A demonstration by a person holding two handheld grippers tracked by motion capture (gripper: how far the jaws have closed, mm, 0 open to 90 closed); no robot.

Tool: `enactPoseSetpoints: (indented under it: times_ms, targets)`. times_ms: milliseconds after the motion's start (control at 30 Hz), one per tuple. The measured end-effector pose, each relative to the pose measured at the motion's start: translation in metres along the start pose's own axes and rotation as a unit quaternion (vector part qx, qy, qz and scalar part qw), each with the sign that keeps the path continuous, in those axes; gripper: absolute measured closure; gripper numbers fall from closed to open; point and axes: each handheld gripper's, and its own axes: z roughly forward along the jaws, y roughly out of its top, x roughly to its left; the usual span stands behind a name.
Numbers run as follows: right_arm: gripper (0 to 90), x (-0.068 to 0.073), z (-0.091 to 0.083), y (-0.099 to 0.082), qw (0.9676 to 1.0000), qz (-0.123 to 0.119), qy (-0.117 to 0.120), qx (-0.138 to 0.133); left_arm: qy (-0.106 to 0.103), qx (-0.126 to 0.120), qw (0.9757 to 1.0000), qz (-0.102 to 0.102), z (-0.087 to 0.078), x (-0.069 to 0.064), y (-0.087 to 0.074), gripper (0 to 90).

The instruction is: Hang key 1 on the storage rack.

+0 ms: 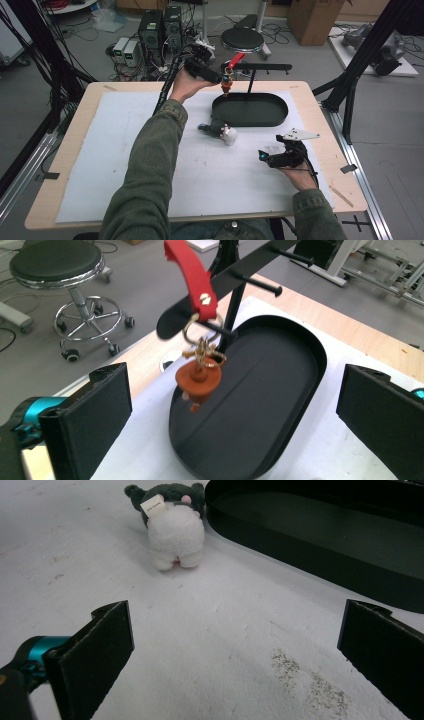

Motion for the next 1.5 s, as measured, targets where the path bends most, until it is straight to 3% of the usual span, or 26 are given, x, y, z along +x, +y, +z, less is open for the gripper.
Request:
enactPoseSetpoints:
  times_ms: [633, 867, 1233, 1500]
  targets:
    - [0.5, 0.002, 0.001, 0.0, 1.0, -0.005, -0.001, 0.004, 0.016, -0.02, 0.9989, -0.039, -0.041, 0.015, -0.05, 1.8]
    - [0.5, 0.002, 0.002, 0.0, 1.0, -0.005, -0.002, 0.006, 0.028, -0.011, 0.9982, -0.052, -0.051, 0.023, -0.073, 1.8]
    - [0.5, 0.003, 0.002, 0.0, 0.9999, -0.008, -0.002, 0.009, 0.052, -0.018, 0.996, -0.071, -0.084, 0.036, -0.098, 2.2]
    - [0.5, 0.003, 0.002, 0.0, 0.9999, -0.006, -0.003, 0.012, 0.065, -0.022, 0.9949, -0.073, -0.108, 0.035, -0.111, 2.2]
